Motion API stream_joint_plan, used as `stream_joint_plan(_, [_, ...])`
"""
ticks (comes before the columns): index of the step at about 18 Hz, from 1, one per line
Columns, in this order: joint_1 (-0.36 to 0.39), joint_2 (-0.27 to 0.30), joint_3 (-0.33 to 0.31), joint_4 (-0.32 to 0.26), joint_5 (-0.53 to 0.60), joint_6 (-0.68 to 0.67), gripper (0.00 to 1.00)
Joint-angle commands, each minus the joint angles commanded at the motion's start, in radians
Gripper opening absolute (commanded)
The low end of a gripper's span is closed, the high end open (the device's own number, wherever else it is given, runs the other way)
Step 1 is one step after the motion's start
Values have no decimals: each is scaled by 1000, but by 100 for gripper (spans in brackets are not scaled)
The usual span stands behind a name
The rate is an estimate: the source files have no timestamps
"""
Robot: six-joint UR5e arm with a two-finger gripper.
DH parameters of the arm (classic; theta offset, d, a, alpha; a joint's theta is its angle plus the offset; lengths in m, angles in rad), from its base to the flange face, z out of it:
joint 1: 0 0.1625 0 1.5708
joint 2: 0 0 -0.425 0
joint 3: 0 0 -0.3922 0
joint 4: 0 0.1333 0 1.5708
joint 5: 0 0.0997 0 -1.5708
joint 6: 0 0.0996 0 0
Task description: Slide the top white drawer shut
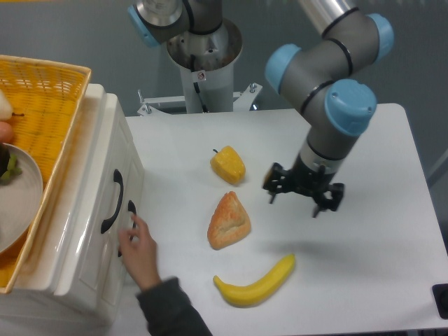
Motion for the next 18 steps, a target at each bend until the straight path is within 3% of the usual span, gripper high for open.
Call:
stream_joint_plan(2, [32,-20,0,-3,23,220,100])
stream_joint_plan(3, [31,-32,0,-3,52,265,100])
stream_joint_plan(6, [22,-44,6,0,118,280,100])
stream_joint_plan(18, [31,-75,40,0,156,310,100])
